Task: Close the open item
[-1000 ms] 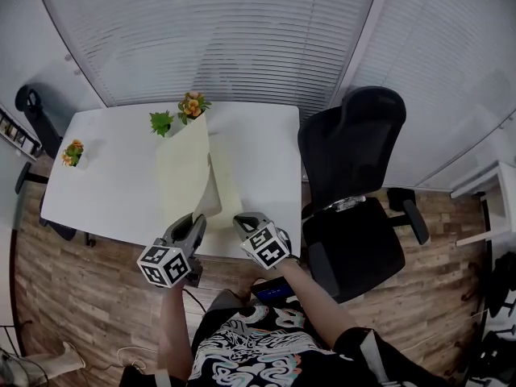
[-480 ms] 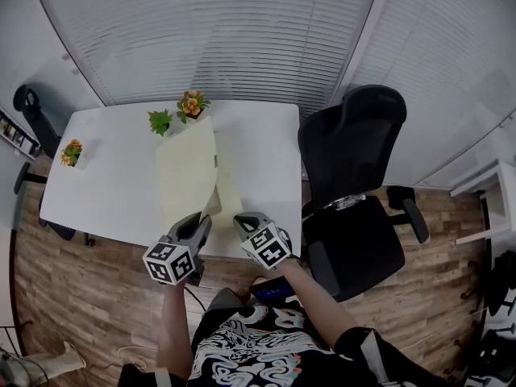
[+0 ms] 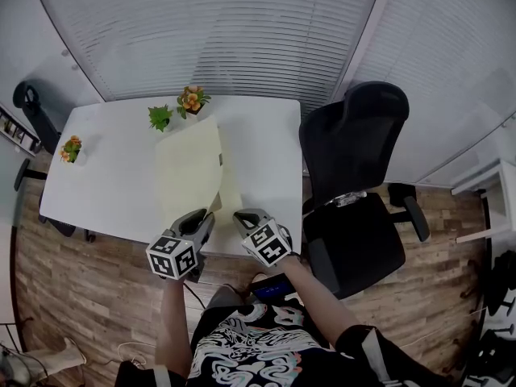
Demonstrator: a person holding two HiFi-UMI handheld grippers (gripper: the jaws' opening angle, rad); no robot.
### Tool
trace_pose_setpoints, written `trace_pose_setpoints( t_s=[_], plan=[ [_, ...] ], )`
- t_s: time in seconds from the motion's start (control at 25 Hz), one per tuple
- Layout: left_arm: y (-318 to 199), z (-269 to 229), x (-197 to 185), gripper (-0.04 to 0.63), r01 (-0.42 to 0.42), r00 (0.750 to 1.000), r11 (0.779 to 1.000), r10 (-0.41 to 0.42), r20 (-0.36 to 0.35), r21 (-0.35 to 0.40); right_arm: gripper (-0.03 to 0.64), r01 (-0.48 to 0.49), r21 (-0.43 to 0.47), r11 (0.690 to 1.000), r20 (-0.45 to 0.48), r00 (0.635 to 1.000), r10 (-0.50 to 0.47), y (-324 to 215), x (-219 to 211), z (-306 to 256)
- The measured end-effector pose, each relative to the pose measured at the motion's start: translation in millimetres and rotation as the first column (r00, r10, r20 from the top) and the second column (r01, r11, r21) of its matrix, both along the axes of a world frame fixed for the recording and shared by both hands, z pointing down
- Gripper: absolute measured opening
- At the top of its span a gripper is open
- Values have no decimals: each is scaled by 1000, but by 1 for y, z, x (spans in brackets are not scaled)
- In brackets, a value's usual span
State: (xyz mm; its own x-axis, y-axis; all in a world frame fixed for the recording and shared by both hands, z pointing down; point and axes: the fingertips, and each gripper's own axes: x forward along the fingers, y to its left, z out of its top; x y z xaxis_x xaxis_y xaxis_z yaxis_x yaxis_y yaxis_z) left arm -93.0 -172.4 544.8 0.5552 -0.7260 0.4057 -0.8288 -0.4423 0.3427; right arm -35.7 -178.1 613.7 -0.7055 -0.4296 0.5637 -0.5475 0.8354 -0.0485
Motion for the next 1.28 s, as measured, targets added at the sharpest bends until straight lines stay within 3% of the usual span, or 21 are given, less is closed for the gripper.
trace_pose_setpoints(
  t_s=[0.4, 0.6, 1.28],
  plan=[
    [-2, 13, 9, 84, -55, 993, 998, 59, 101, -44, 2, 0, -4, 1000, 23, 1000, 0, -1, -1, 0],
    [-3, 20, 12, 89, -78, 989, 994, 87, 118, -79, 2, 3, -11, 1000, 27, 1000, -3, 0, -1, -1],
    [-5, 40, 23, 103, -169, 947, 969, 210, 242, -180, 2, -9, -26, 1000, 40, 999, 10, 0, 0, 1]
  ],
)
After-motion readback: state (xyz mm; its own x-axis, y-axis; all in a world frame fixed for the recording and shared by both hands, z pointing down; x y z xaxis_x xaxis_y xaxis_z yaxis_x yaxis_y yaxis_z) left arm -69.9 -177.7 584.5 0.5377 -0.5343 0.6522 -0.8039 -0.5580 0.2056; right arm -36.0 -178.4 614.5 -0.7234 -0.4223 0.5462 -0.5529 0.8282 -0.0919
